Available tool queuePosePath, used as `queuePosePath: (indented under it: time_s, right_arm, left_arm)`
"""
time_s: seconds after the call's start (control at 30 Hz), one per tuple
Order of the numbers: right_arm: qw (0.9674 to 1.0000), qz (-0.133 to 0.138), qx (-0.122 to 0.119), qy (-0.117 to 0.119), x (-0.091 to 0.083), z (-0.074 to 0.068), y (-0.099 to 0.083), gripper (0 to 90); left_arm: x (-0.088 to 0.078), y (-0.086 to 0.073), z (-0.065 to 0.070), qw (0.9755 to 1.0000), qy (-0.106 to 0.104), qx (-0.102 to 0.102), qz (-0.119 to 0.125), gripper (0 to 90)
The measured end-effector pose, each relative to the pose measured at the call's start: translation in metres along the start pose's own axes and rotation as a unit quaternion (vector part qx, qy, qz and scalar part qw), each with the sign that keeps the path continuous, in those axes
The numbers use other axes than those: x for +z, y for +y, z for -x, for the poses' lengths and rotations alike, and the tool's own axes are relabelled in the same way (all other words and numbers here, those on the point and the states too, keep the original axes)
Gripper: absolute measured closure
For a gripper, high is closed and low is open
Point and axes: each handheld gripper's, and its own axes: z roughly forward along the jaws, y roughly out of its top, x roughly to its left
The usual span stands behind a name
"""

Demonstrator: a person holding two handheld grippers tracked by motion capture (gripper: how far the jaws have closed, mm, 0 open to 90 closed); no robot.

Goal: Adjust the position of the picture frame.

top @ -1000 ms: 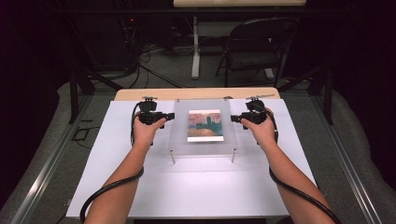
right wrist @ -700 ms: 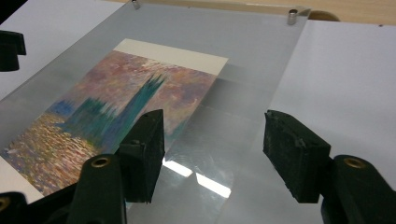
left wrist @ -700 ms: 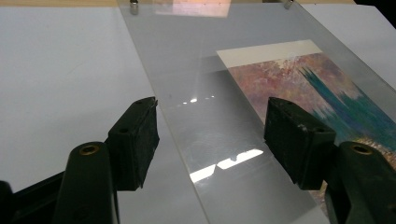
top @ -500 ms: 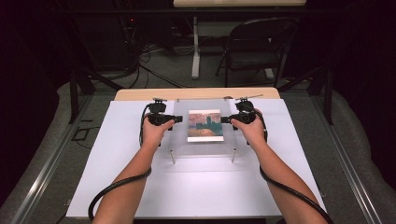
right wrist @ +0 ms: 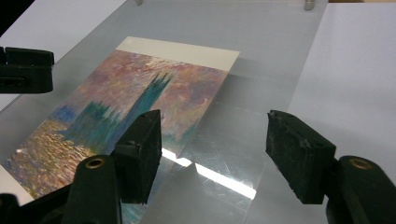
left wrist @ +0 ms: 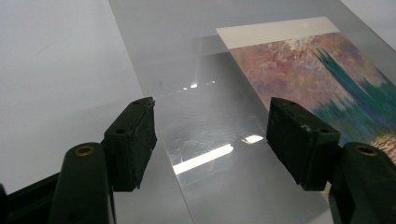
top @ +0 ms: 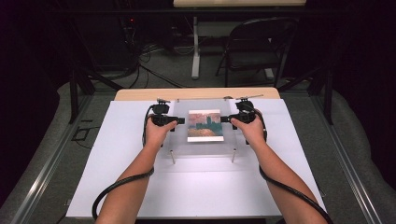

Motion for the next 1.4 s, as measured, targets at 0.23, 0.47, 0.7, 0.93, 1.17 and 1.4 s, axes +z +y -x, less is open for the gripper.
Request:
queuePosePath:
  time_s: [0.23, 0.47, 0.7, 0.93, 1.17, 1.4]
  right_arm:
    - [1.0000, -0.007, 0.001, -0.003, 0.001, 0.003, 0.000, 34.8]
    - [0.9997, -0.019, 0.012, -0.002, 0.007, 0.007, -0.003, 34.1]
    - [0.9993, -0.023, 0.030, 0.005, 0.010, 0.011, -0.005, 32.6]
    - [0.9986, -0.023, 0.046, 0.013, 0.012, 0.013, -0.006, 31.2]
    - [0.9971, -0.028, 0.063, 0.033, 0.015, 0.016, -0.007, 30.1]
    - [0.9964, -0.027, 0.069, 0.040, 0.018, 0.016, -0.008, 28.2]
  left_arm:
    - [0.004, -0.001, -0.004, 0.9999, -0.005, -0.010, -0.004, 32.1]
    - [0.006, -0.002, -0.006, 0.9996, -0.015, -0.023, -0.003, 30.8]
    - [0.008, -0.003, -0.009, 0.9990, -0.029, -0.034, -0.006, 28.1]
    - [0.011, -0.002, -0.008, 0.9989, -0.026, -0.038, -0.005, 25.4]
    - [0.011, -0.003, -0.008, 0.9986, -0.029, -0.044, -0.007, 23.6]
    - [0.012, -0.004, -0.007, 0.9981, -0.039, -0.045, -0.013, 22.1]
